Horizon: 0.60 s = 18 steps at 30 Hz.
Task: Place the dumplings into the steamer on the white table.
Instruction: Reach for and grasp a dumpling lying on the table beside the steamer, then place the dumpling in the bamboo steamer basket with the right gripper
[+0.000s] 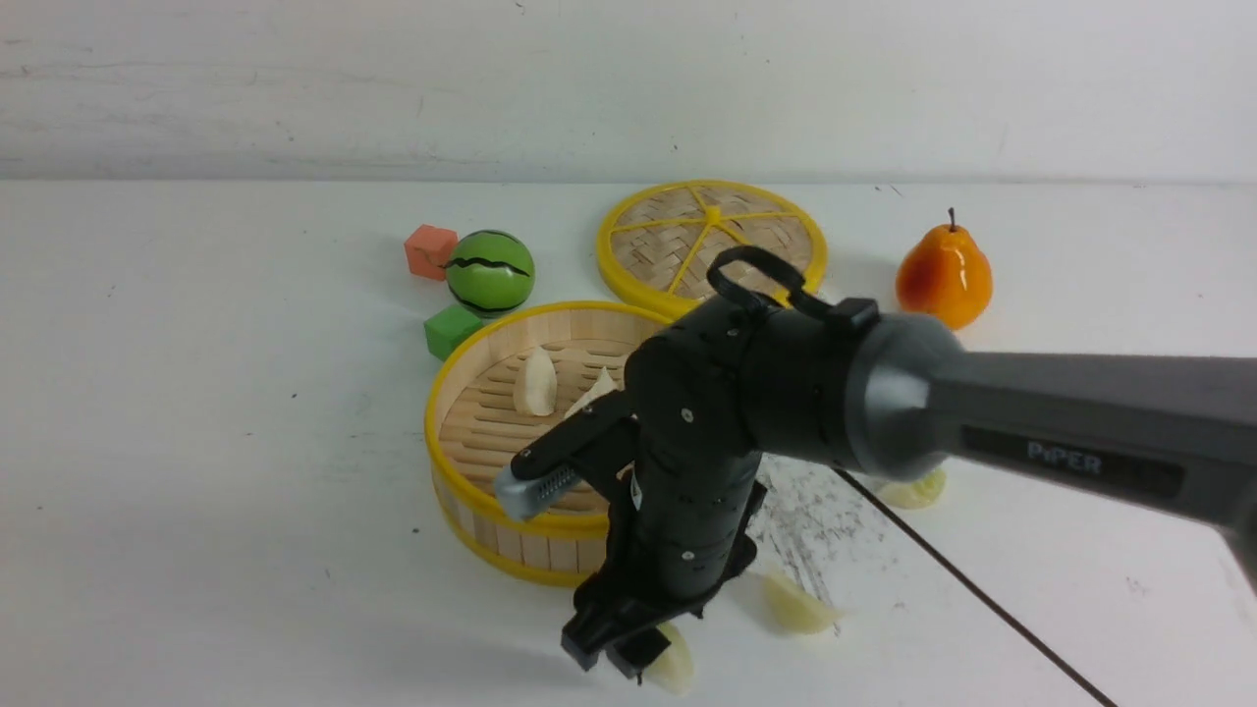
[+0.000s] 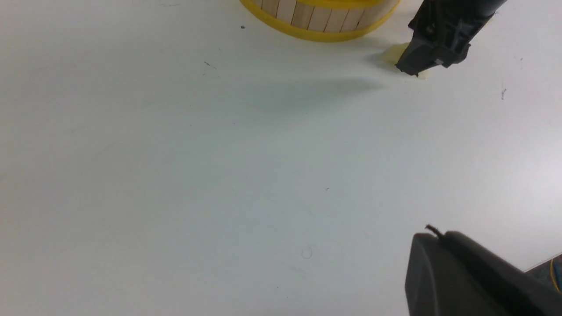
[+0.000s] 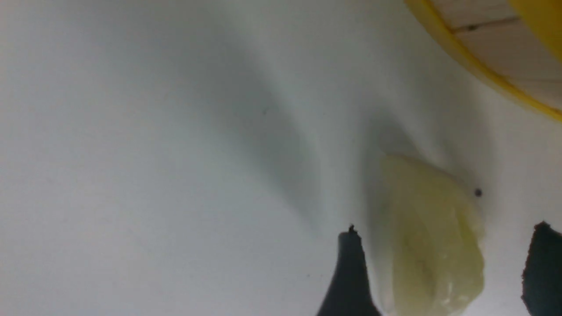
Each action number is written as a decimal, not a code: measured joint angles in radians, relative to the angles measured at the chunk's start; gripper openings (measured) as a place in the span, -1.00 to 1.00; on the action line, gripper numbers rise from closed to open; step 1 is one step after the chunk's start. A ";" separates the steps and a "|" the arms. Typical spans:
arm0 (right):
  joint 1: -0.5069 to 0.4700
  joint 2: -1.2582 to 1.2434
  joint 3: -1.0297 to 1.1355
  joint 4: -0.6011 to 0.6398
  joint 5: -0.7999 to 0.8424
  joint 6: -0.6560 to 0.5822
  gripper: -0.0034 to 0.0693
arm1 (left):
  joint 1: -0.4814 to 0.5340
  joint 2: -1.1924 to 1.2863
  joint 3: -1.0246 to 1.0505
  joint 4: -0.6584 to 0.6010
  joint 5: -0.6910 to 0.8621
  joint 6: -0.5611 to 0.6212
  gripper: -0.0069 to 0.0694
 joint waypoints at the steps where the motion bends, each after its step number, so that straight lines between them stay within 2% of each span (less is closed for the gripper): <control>1: 0.000 0.009 0.000 -0.003 0.000 0.000 0.40 | 0.000 0.000 0.000 0.000 0.000 0.002 -0.86; 5: 0.000 0.019 -0.001 -0.008 0.012 0.000 0.02 | 0.000 0.000 0.000 0.001 0.000 0.008 -0.86; 7: 0.000 0.015 -0.005 -0.008 0.030 0.000 -0.26 | 0.000 0.000 0.000 0.001 0.000 0.008 -0.86; 14: 0.014 -0.054 -0.108 -0.006 0.187 -0.045 -0.25 | 0.000 0.000 0.000 0.016 0.000 0.009 -0.85; 18: 0.021 -0.085 -0.249 -0.003 0.209 -0.041 -0.25 | 0.000 0.000 0.000 0.018 0.000 0.009 -0.85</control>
